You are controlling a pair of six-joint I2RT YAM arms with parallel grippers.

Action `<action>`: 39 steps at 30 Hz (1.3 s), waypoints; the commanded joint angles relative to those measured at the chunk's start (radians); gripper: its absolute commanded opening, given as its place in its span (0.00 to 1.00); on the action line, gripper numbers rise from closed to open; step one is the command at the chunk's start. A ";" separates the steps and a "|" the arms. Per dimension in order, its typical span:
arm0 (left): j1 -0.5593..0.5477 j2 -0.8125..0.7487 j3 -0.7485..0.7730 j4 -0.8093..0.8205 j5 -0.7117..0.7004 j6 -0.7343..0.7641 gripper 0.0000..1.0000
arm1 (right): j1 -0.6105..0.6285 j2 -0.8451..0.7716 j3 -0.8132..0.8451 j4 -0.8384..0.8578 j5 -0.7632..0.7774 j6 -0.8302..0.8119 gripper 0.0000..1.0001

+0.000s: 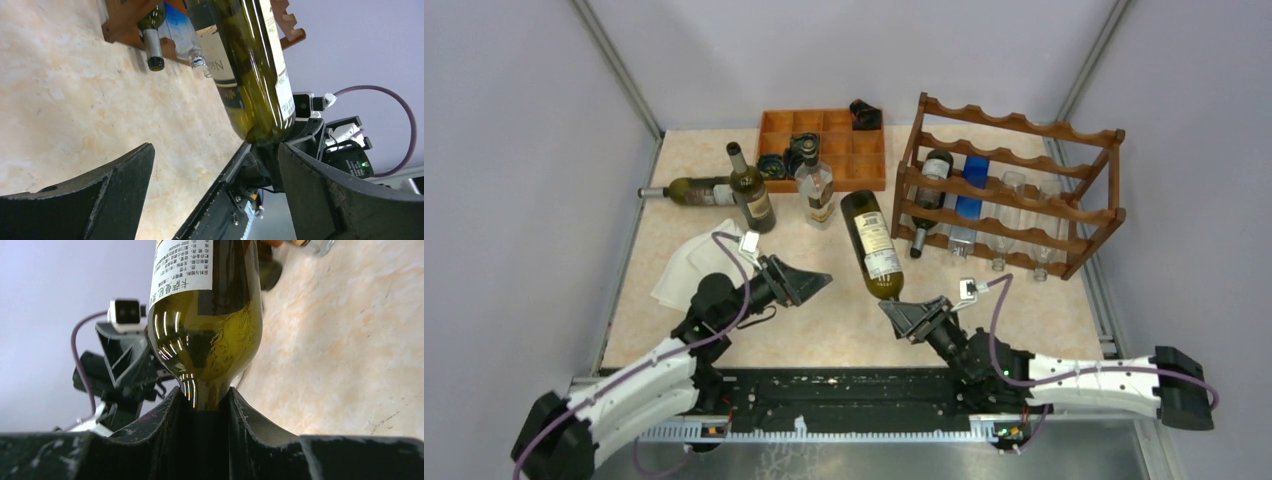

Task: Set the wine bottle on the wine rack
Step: Place the wine bottle in the wine rack.

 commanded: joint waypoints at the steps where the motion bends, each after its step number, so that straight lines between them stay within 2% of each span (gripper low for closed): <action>1: 0.010 -0.185 0.027 -0.302 -0.040 0.176 0.99 | 0.036 -0.155 -0.014 -0.077 0.136 -0.028 0.00; 4: 0.011 -0.290 0.017 -0.360 -0.050 0.212 0.99 | 0.097 -0.153 -0.012 -0.139 0.185 -0.017 0.00; 12: 0.012 -0.366 0.015 -0.420 -0.062 0.237 0.99 | 0.249 0.009 -0.011 -0.008 0.331 0.003 0.00; 22: 0.012 -0.357 0.030 -0.481 -0.074 0.295 0.99 | 0.314 -0.235 0.025 -0.313 0.468 -0.004 0.00; 32: 0.012 -0.343 0.028 -0.480 -0.086 0.313 0.99 | 0.440 -0.227 0.070 -0.446 0.673 0.049 0.00; 39: 0.012 -0.336 0.026 -0.480 -0.083 0.317 0.99 | 0.480 -0.233 0.099 -0.540 0.773 0.093 0.00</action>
